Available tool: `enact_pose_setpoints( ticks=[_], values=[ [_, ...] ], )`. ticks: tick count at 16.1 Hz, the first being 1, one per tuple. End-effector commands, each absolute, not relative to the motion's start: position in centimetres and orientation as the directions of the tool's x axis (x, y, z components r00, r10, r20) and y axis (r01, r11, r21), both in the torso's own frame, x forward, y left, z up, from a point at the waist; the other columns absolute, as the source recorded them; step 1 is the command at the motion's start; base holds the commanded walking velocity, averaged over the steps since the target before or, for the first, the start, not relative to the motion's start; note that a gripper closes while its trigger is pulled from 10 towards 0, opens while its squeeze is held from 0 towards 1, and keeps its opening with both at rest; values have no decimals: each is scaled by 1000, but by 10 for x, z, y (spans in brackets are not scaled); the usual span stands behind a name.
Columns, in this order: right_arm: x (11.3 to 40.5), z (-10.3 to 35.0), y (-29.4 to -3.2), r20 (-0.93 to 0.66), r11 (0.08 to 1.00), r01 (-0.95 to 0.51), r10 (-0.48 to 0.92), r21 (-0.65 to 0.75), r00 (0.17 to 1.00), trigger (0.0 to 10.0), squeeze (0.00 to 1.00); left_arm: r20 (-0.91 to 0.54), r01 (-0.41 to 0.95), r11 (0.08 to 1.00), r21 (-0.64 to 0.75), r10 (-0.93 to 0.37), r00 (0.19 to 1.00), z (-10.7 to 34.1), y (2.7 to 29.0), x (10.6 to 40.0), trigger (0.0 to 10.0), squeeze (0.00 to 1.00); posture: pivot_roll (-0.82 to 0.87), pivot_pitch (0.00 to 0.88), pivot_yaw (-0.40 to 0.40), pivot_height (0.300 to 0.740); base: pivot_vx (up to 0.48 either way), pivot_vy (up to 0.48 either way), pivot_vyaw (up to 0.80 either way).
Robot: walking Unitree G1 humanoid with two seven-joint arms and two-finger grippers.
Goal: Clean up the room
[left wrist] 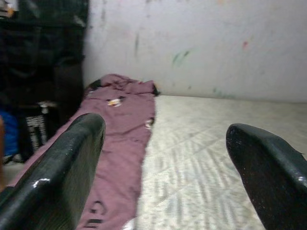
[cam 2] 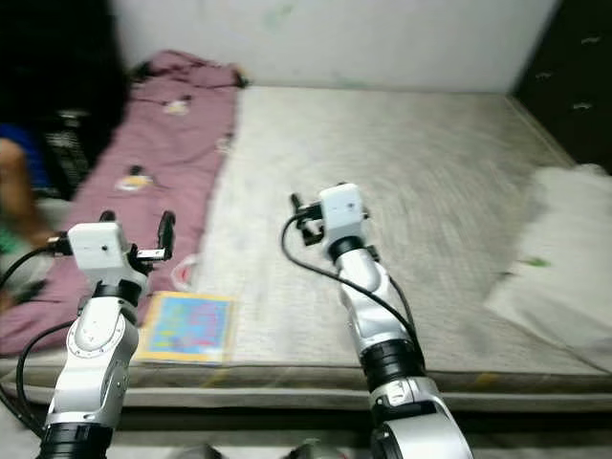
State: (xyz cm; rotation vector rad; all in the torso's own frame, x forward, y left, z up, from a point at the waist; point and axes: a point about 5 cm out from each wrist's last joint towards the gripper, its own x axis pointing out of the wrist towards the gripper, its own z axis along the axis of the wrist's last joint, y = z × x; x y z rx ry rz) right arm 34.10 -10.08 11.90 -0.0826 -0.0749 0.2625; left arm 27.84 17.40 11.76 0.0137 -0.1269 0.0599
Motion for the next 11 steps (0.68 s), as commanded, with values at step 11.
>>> enact_pose_setpoints(
  ticks=[11],
  values=[
    [342,121,-94,72,955,-279,287,-96,955,10000,0,145,-62,998,0,61,988,119,176,278,10000,0,68,0,-29,740,0,-105,0]
  ],
)
